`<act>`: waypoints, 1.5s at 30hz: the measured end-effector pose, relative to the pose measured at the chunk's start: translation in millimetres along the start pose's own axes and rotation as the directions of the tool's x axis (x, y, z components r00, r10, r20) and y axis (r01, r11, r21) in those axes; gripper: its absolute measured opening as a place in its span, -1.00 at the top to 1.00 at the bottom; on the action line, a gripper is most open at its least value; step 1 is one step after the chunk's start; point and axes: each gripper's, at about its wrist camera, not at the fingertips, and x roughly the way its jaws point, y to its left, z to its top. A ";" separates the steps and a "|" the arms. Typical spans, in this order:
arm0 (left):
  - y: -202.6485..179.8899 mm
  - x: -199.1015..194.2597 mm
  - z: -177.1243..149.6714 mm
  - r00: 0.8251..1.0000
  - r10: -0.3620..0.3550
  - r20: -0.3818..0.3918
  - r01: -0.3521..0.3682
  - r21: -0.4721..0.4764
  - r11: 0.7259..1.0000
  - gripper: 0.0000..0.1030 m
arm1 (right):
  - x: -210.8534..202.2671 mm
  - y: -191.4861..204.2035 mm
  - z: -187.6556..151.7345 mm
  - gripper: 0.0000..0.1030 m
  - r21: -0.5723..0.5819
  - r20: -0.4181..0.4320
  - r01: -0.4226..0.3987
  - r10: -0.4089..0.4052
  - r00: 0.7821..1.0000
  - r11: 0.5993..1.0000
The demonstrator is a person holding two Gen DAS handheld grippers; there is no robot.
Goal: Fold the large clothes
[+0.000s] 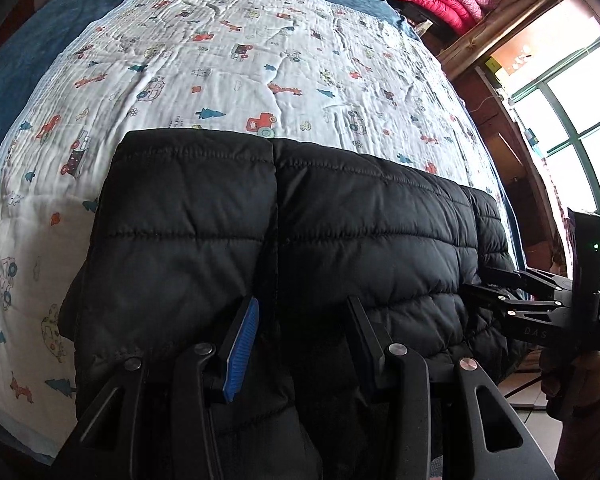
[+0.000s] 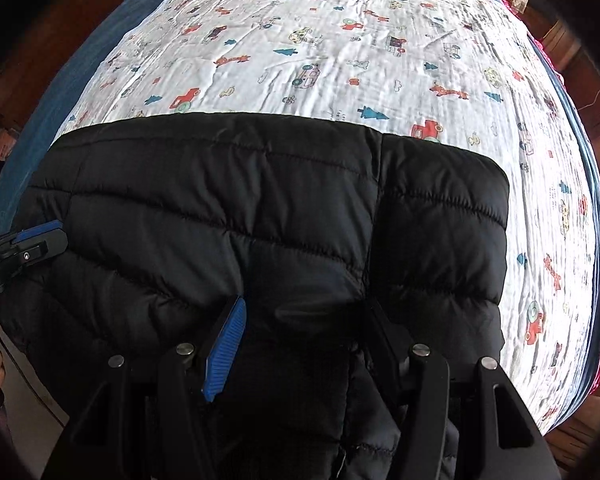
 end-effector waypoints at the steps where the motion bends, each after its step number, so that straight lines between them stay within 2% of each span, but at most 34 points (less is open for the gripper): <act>1: -0.2 -0.1 -3.0 1.000 0.003 0.001 -0.003 0.004 1.000 0.09 | -0.6 -0.5 -3.2 -0.26 -0.001 0.003 -0.004 0.004 1.000 1.000; 7: -2.6 -2.3 -17.7 1.000 0.014 0.012 -0.014 0.026 1.000 0.09 | -3.9 -4.7 -21.9 -0.26 0.004 0.021 -0.029 0.029 0.999 1.000; 16: 2.7 -4.4 -34.5 1.000 -0.002 0.029 0.001 0.046 0.999 0.09 | -3.4 -16.5 -56.5 -0.26 -0.004 0.001 -0.063 0.063 0.998 0.998; 20: 3.5 -4.8 -44.0 0.999 0.005 0.040 -0.008 0.066 0.998 0.09 | 1.0 -21.9 -66.9 -0.26 0.000 0.025 -0.082 0.082 0.996 0.997; 30: 3.2 -1.9 -75.5 0.997 0.023 0.078 -0.032 0.119 0.992 0.09 | 15.0 1.4 -92.1 -0.30 -0.076 0.115 0.000 0.009 0.993 0.997; 37: 1.8 0.6 -84.1 0.994 0.028 0.101 -0.042 0.135 0.990 0.09 | 0.9 10.0 -72.0 -0.30 -0.069 0.040 -0.017 0.020 0.999 0.997; 41: 4.8 2.2 -88.1 0.994 0.013 0.109 -0.027 0.134 0.991 0.09 | -24.8 23.2 -46.6 -0.30 -0.088 0.096 -0.054 0.063 0.993 0.995; 45: 7.7 2.9 -90.2 0.993 0.002 0.117 -0.018 0.134 0.991 0.09 | -34.6 57.9 -26.6 -0.30 -0.144 0.131 -0.088 0.107 0.986 0.986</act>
